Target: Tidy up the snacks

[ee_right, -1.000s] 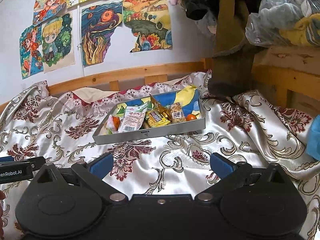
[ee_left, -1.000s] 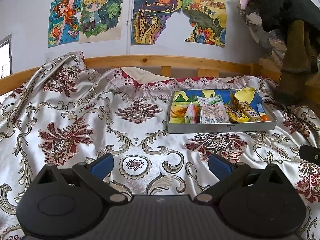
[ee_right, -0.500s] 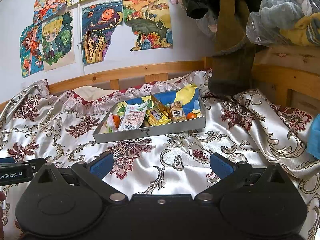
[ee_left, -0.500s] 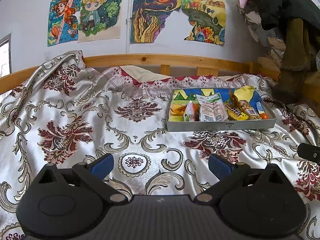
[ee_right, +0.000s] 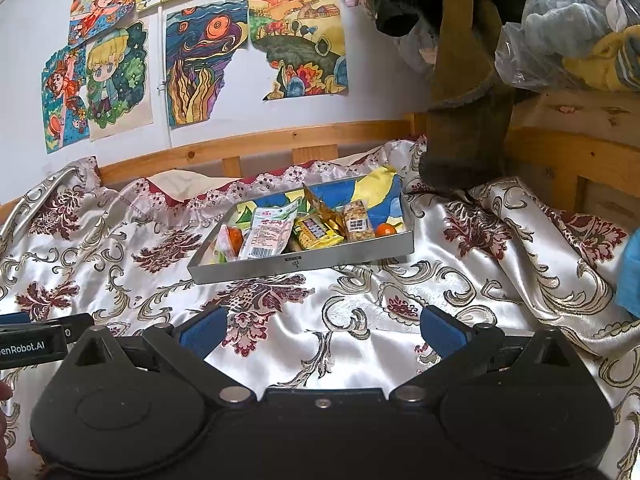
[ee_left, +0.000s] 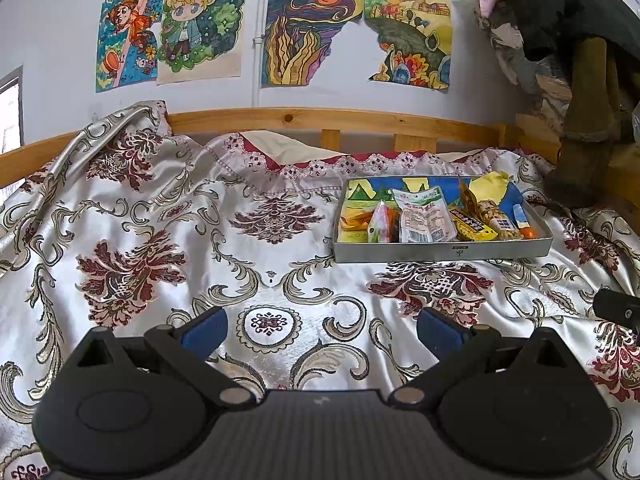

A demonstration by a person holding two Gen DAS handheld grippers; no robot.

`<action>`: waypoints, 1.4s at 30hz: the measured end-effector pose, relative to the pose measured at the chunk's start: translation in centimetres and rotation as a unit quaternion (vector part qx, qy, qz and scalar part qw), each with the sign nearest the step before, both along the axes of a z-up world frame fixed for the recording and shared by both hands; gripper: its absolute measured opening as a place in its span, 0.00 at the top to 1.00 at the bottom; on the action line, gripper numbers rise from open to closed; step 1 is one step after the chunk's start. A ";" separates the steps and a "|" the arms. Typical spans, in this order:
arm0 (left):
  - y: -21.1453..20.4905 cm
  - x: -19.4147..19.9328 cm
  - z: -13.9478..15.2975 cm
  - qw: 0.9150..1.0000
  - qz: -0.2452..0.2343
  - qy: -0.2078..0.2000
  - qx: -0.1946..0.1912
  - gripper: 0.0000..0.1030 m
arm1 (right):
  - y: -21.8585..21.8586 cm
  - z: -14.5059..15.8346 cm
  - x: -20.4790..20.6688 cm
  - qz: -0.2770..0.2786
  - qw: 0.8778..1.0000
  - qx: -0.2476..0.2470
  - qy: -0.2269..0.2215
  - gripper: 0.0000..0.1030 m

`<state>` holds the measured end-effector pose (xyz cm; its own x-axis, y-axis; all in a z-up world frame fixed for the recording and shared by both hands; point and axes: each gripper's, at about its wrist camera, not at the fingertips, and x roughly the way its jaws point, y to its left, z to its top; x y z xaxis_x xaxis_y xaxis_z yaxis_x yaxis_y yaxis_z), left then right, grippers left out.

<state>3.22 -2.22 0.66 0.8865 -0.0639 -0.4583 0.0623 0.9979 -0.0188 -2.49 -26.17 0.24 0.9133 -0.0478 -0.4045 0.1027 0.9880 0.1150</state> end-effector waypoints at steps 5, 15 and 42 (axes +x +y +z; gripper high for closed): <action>0.0 0.0 0.0 1.000 0.000 0.000 0.000 0.00 | 0.1 -0.1 0.0 0.002 1.000 -0.001 0.002 0.01; -0.2 0.0 0.0 1.000 0.001 0.006 0.007 0.00 | 0.3 -0.1 -0.1 0.005 1.000 -0.004 0.002 0.01; -0.8 0.0 -0.2 1.000 0.001 0.011 0.027 0.00 | 0.7 -0.4 -0.1 0.016 1.000 -0.015 0.008 0.01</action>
<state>3.22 -2.99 0.43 0.8767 -0.0373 -0.4796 0.0609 0.9976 0.0338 -2.55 -25.44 -0.13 0.9078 -0.0313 -0.4182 0.0732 0.9937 0.0847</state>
